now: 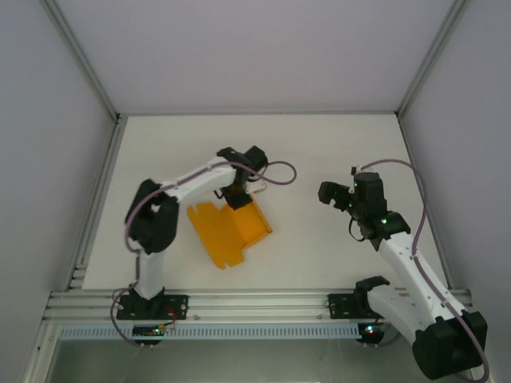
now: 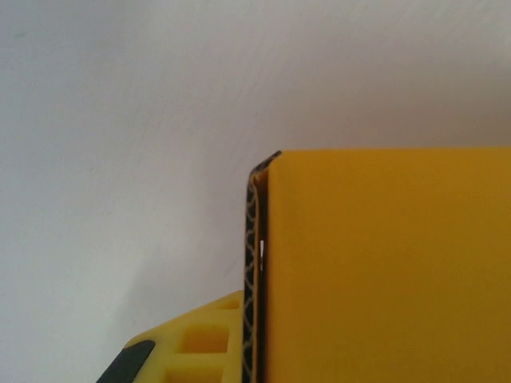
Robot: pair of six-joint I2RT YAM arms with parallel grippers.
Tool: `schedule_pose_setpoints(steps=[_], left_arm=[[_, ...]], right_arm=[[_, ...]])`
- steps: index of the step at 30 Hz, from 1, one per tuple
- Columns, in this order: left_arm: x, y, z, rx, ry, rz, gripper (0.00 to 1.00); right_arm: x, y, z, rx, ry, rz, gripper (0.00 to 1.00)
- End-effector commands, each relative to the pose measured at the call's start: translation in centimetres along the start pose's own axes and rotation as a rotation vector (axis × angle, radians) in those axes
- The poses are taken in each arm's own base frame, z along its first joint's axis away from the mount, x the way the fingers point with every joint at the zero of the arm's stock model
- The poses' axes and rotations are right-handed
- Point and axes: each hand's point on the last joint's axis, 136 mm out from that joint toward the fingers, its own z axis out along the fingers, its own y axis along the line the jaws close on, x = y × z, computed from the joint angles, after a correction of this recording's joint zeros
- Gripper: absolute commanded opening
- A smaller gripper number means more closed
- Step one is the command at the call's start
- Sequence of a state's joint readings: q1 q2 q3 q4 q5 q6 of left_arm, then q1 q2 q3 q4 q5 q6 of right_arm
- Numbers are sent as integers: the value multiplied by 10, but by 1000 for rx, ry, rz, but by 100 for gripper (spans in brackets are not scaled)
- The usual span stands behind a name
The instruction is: Assemble paper box
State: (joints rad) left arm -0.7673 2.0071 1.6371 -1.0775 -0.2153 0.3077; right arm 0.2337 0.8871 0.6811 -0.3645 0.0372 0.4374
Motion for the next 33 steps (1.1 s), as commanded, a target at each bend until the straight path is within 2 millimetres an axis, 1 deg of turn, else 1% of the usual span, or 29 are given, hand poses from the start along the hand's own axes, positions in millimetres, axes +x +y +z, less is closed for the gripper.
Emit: schedule_pose_setpoints(steps=[1,6,8,9,10,11,12,14,16,18,22,23,24,26,27,29,30,31,33], left_arm=[[9,-7,10,-57,159,138,0],[-17,-15,29,-61,185,205,0],[-24,-17,35,-70,190,222,0],[-26,-17,37,-71,186,227,2],[-29,-18,37,-71,176,234,5],[-31,-19,34,-61,163,242,17],[-33,-20,31,-53,149,250,26],[-37,-22,22,-45,115,270,42],[-47,-21,5,-40,56,277,52],[-54,-22,-9,-23,3,286,56],[-65,-22,-35,-17,-103,289,65],[-69,-21,-42,-20,-133,282,73],[-72,-21,-49,-18,-164,275,99],[-79,-18,-66,-16,-240,254,100],[-84,-13,-75,-26,-283,225,99],[-92,6,-97,-44,-379,127,100],[-93,17,-108,-51,-425,63,100],[-93,33,-121,-60,-480,-25,100],[-88,65,-146,-68,-585,-211,100]], right_arm=[[9,-3,3,-5,48,20,99],[10,-10,6,7,55,35,99],[10,-14,7,13,55,46,99],[10,-15,8,12,55,49,99],[12,-16,9,11,61,52,99],[12,-16,9,8,65,55,99],[12,-17,10,5,67,55,99],[13,-18,10,3,74,51,99],[13,-18,10,1,72,52,99],[13,-18,11,-8,68,53,99],[11,-9,12,-55,67,32,99],[8,-8,12,-59,55,11,99],[5,-8,12,-62,43,-14,99],[2,1,14,-109,25,-36,99],[-1,8,16,-144,14,-54,99],[-2,26,21,-212,16,-112,99],[-1,35,24,-231,24,-153,99],[1,46,27,-250,39,-213,99],[8,68,35,-279,75,-332,99]])
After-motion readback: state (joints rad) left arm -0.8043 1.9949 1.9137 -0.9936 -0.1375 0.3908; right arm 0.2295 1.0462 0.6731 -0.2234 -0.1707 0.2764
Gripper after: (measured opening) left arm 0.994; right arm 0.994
